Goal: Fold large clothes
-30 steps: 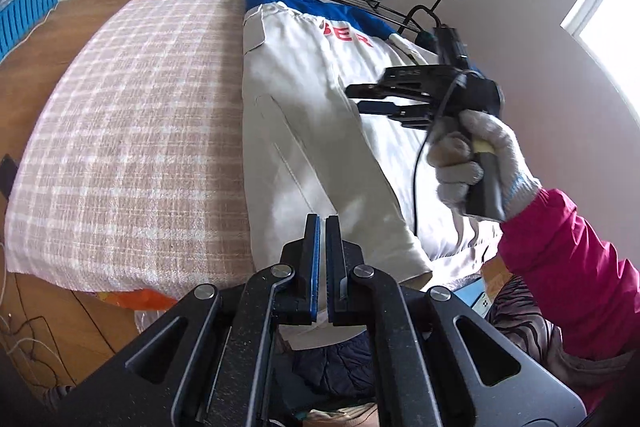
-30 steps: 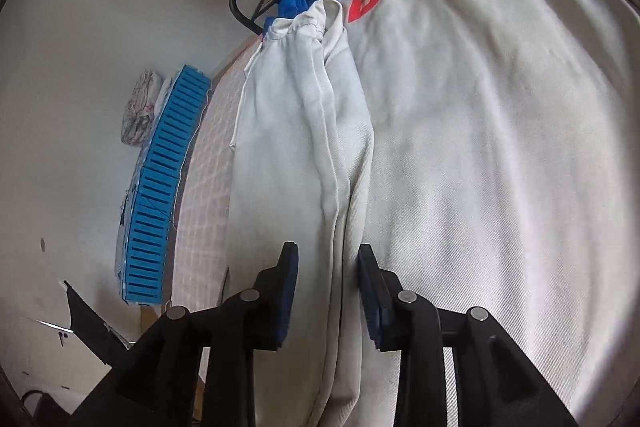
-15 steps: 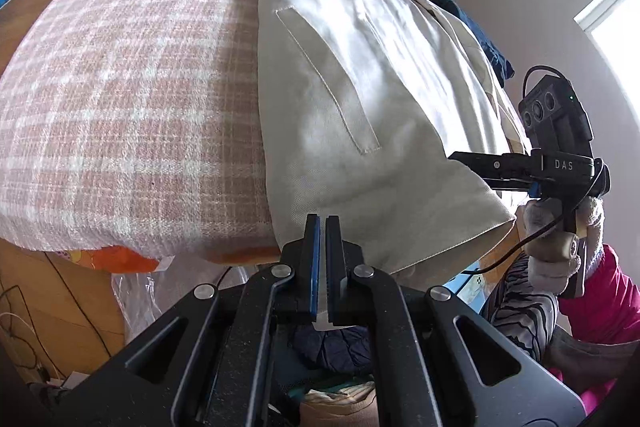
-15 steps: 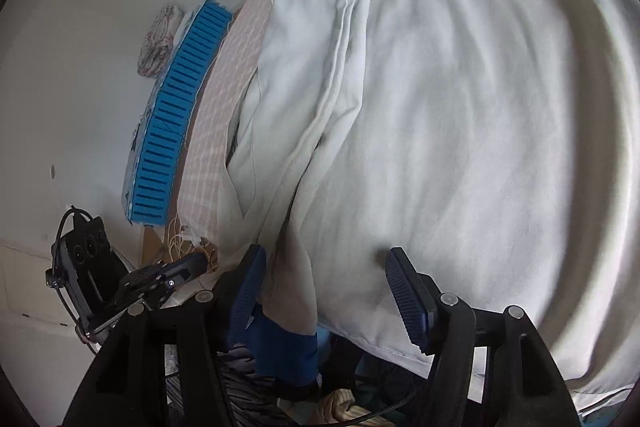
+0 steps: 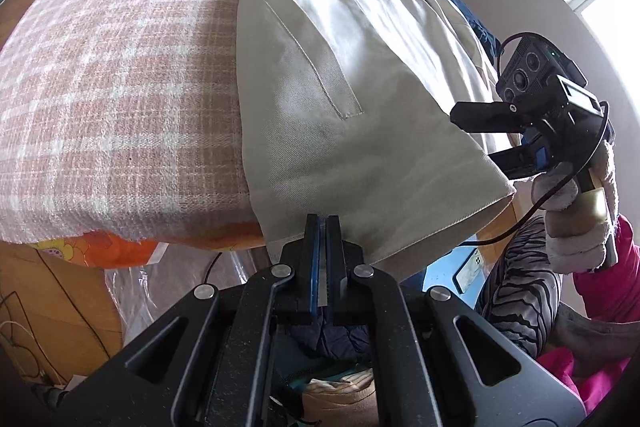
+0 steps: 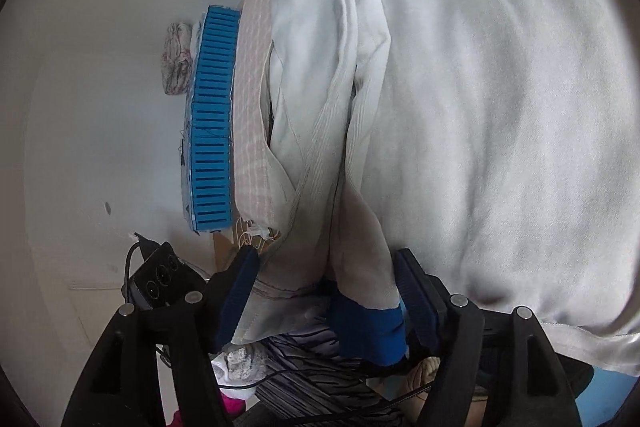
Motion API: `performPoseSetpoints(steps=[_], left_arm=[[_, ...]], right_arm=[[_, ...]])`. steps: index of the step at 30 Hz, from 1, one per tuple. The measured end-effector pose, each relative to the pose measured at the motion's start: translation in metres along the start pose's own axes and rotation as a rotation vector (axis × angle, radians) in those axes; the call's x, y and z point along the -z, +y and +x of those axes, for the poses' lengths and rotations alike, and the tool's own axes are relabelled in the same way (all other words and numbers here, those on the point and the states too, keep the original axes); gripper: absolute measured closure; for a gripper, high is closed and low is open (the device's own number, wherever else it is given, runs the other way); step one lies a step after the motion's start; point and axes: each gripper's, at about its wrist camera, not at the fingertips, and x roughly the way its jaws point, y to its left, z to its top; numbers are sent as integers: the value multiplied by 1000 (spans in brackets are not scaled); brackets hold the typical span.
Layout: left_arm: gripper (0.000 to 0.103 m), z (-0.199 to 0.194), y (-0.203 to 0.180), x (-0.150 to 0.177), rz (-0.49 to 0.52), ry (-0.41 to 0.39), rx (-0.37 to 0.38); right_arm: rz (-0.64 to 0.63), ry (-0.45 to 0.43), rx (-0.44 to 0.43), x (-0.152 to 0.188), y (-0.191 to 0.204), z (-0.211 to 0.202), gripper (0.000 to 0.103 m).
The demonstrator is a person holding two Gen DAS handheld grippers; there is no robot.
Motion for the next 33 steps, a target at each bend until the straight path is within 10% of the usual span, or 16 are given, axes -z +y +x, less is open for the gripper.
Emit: performPoseSetpoints(steps=[9,13,18,26,33], left_arm=[[103,-2,-8,6,36,6,28],[103,3,-12,9,53,15,23],[103,-5,-2,6,29,-9,16],[103,-21,10,2,-18,-44,87],[103,-5,-21,30,66,77,159]], right_arm=[[-73,63,51,-5,48,11,29],[-151,123,214,-5,60,30,30],[-215,161,316,-3,64,48,86],[-415,58,294,-2,137,16,93],[-319,52,229,-4,110,16,93]])
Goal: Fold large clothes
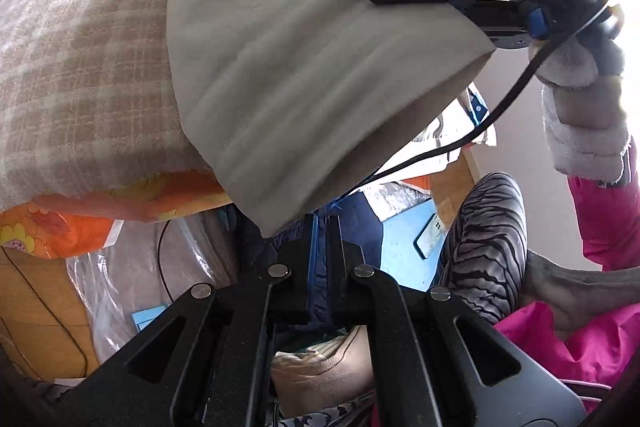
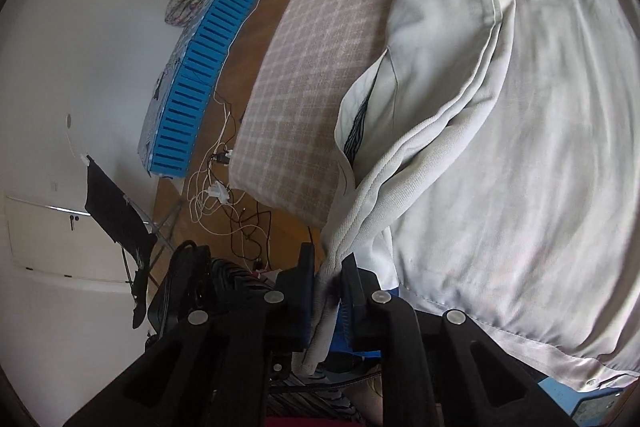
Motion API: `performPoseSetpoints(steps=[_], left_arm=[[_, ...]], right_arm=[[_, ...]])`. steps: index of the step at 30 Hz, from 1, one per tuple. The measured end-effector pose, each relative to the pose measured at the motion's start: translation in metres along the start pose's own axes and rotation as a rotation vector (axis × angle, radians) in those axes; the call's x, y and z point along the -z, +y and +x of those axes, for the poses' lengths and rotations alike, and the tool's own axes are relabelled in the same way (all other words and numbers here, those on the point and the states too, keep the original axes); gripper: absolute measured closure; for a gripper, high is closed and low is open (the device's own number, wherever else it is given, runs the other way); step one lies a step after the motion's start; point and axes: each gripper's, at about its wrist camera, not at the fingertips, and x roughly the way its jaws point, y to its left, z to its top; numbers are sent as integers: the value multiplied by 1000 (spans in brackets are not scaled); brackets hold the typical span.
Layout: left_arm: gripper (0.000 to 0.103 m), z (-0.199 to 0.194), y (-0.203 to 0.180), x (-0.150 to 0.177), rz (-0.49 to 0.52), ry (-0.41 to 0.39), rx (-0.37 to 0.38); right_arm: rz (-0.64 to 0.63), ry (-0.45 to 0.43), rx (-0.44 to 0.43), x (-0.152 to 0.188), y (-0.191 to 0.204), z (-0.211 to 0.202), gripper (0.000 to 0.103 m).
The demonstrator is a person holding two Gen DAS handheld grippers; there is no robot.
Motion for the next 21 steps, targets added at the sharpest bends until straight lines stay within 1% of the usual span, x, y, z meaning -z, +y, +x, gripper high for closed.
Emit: performPoseSetpoints(steps=[2,4,6,10,11,12,13,14,16,17,18,21], left_arm=[[103,-13,3,1,-13,-24,-16],[103,-33,10,0,-23,-66,-31],[103,-48,14,-4,-25,-98,-60],[103,-59,18,-17,-16,-136,-128],[103,-58,18,-21,-14,-141,-139],[103,-55,17,-26,-10,-143,-143],[103,-52,15,-30,-3,-144,-149],[103,-48,13,-35,6,-145,-158],[103,-36,8,-44,24,-143,-172],[103,-31,6,-48,34,-146,-181],[103,-25,3,-51,47,-152,-194],[103,-7,-4,-60,63,-162,-216]], right_arm=[[35,-6,-29,5,-12,1,93],[76,-21,-67,12,-23,3,93],[105,-27,-102,21,-38,7,93],[184,-8,-101,37,-72,34,93],[191,11,-79,41,-79,43,92],[184,22,-40,44,-83,50,89],[171,23,-22,46,-85,53,89],[160,17,-33,47,-86,51,88],[124,0,-15,47,-81,42,82],[94,-14,7,48,-77,35,76],[63,-30,28,50,-76,26,72],[-22,-95,118,58,-68,-1,69]])
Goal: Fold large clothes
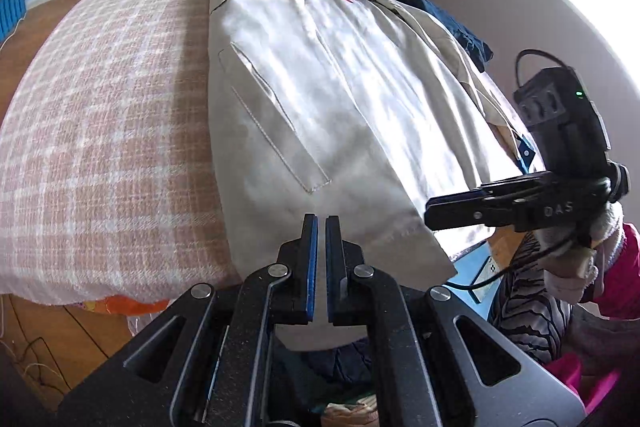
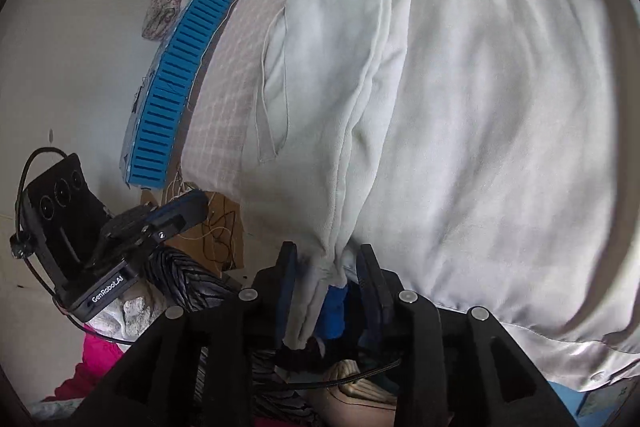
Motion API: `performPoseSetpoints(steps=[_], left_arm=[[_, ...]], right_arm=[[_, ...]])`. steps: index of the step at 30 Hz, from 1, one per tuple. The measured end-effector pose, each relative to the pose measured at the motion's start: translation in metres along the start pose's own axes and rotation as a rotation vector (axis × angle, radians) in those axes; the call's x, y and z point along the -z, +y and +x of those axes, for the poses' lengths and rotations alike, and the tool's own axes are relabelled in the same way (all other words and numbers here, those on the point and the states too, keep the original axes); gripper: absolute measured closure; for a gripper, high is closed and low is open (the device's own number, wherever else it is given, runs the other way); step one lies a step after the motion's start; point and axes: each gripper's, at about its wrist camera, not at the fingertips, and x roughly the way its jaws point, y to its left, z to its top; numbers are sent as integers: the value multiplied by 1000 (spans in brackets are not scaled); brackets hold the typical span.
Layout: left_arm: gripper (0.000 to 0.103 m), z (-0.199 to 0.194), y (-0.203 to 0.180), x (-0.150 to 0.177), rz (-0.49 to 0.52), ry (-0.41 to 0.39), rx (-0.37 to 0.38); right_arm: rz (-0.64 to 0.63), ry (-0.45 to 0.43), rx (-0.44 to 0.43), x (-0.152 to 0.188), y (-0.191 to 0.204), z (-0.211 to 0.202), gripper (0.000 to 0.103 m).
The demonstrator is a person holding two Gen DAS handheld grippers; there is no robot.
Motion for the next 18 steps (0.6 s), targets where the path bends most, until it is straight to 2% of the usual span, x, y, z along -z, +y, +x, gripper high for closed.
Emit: performPoseSetpoints(steps=[3,7,9,11,12,14,18], left_arm=[[103,23,-15,-4,42,7,-33],[103,60,-24,0,66,84,-66],[103,62,-26,2,94,67,-82],[103,61,-27,-2,97,90,-89],[103,59,-27,-4,84,96,-92],[103,46,-33,-10,81,59,-97],[103,19,-61,-27,95,-34,-73]], right_arm=[[-51,-91,96,5,-5,-31,67],[-80,-208,198,12,-22,-66,65],[-99,-257,238,17,-24,-80,65],[-119,-305,276,23,-27,-93,65],[-123,-331,282,26,-30,-101,59],[-117,-390,295,34,-42,-118,46],[-72,-474,359,45,-67,-153,45]])
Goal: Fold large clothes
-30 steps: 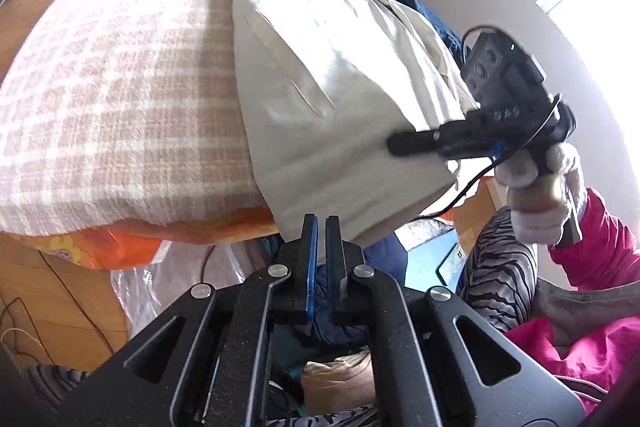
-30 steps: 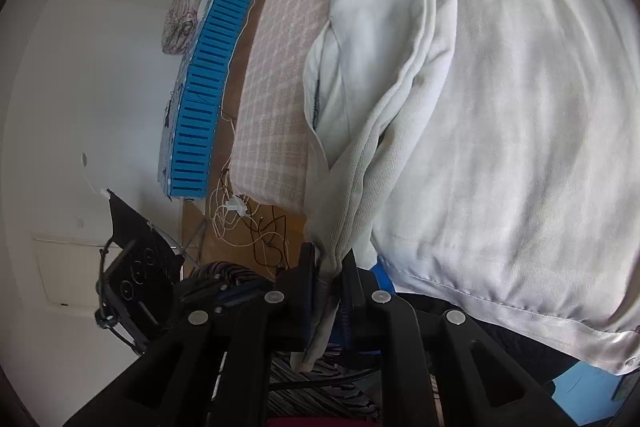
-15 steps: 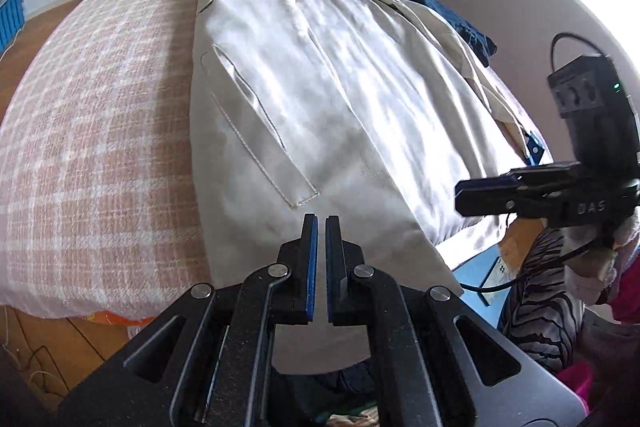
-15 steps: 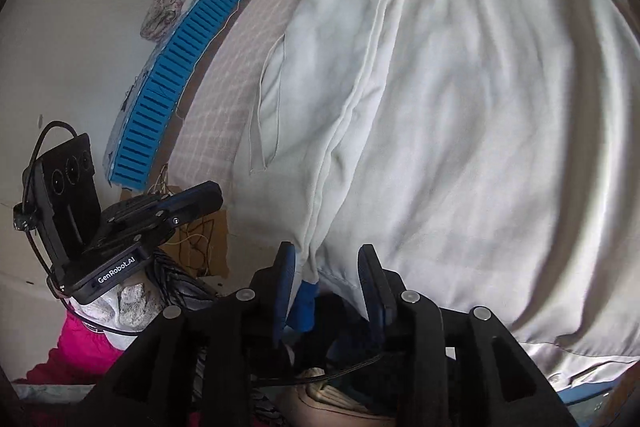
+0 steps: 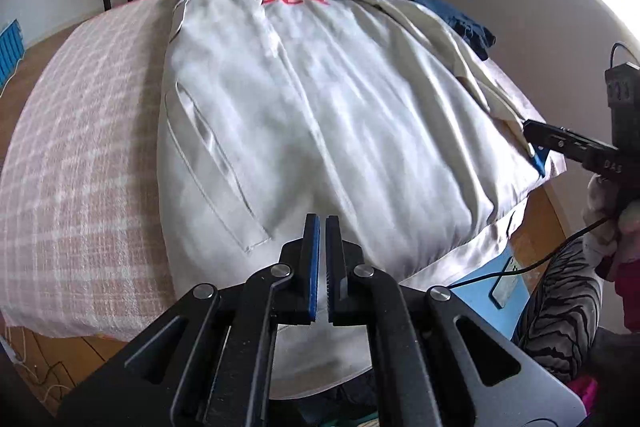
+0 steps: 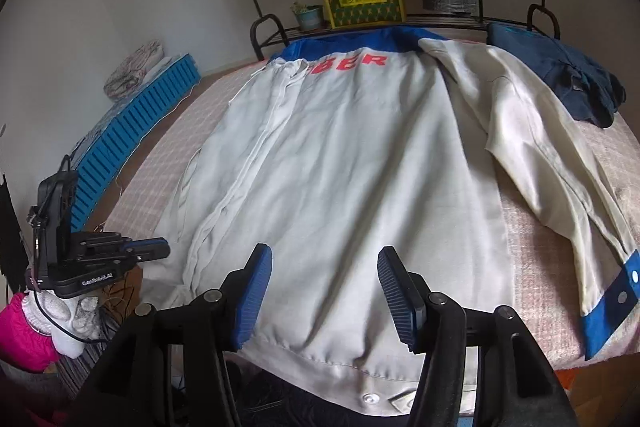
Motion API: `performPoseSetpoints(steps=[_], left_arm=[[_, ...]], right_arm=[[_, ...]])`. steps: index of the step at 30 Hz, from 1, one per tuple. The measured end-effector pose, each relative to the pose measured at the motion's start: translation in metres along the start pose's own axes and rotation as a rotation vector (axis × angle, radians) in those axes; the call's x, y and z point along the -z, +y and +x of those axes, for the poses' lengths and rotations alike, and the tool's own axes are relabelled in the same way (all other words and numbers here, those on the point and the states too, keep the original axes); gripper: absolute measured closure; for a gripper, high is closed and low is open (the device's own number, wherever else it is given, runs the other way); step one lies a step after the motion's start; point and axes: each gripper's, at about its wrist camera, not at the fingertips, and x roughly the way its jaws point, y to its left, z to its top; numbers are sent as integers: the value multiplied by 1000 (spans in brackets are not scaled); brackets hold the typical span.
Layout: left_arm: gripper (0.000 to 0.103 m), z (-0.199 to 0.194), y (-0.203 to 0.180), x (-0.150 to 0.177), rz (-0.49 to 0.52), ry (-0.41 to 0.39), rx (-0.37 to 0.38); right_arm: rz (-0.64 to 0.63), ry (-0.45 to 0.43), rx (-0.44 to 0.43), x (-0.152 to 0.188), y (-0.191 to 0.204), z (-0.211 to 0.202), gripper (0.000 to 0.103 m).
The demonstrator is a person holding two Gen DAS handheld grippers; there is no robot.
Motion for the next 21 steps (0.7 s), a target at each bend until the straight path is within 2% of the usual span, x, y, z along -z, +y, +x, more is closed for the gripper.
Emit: performPoseSetpoints(steps=[2,4,6,11,14,17,21], left_arm=[[101,-7,-15,-12,9,-31,11],[88,-10,-33,-21,27,-38,29],[66,-12,-48,-27,39,-38,71],[65,-8,-91,-38,101,-40,123],[65,-2,-109,-45,110,-38,151],[65,4,-120,-51,106,-34,162],[65,11,-127,-54,95,-18,176]], right_arm=[[42,-15,26,2,-25,-12,45],[76,-28,65,2,-50,-24,45],[107,-27,109,5,-72,-31,45],[231,-72,189,18,-138,-65,44],[347,-97,204,28,-182,-80,44],[455,-103,235,37,-223,-87,44],[536,-80,296,48,-267,-80,42]])
